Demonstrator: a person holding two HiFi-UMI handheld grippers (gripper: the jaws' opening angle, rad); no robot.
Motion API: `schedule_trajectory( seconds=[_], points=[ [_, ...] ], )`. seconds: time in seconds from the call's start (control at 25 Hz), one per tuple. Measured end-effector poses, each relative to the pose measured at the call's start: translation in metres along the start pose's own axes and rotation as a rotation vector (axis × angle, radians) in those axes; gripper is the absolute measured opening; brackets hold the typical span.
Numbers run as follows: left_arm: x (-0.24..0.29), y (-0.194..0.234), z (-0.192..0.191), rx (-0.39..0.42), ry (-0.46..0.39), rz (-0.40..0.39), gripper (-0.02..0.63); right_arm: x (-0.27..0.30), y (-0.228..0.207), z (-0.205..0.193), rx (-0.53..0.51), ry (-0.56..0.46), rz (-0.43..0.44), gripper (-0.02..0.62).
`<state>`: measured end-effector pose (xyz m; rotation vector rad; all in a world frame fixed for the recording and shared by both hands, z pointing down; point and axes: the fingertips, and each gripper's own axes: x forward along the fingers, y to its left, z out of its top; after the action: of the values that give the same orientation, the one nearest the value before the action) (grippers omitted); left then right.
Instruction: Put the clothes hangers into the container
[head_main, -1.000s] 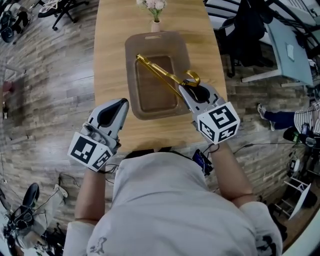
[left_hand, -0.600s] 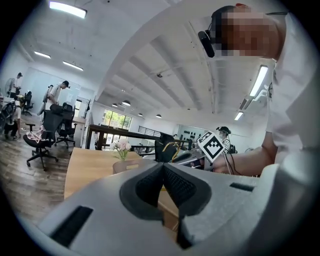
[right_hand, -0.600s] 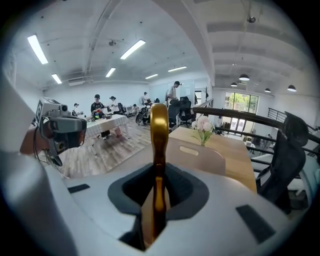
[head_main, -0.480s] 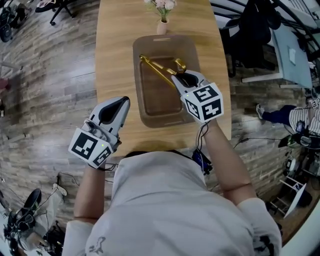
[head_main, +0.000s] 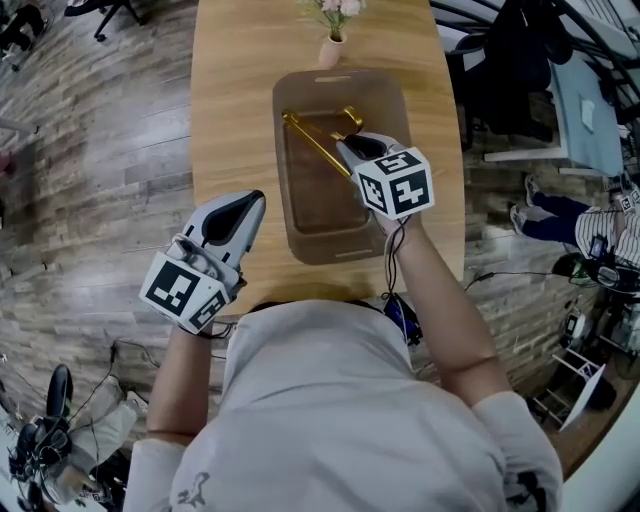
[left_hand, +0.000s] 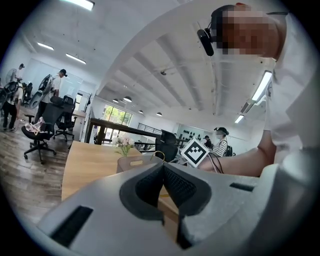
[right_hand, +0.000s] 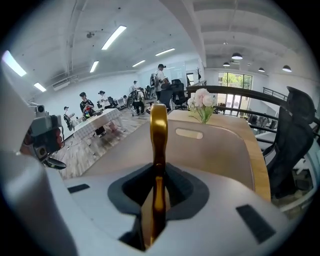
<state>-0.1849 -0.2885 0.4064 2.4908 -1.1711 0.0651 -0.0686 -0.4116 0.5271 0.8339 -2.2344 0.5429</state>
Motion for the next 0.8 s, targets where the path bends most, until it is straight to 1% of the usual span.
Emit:
schedule_trajectory(
  seconds=[0.28, 0.56, 0.8],
  points=[
    [0.003, 0.015, -0.005, -0.028, 0.016, 0.008, 0.006, 0.029, -0.008, -0.015, 0.055, 0.057, 0.014, 0.075],
    [0.007, 0.021, -0.012, -0.044, 0.032, 0.007, 0.006, 0.044, -0.017, -0.033, 0.11, 0.092, 0.021, 0.077],
    [0.01, 0.026, -0.013, -0.05, 0.037, 0.002, 0.006, 0.048, -0.034, -0.043, 0.16, 0.103, -0.018, 0.085]
  ],
)
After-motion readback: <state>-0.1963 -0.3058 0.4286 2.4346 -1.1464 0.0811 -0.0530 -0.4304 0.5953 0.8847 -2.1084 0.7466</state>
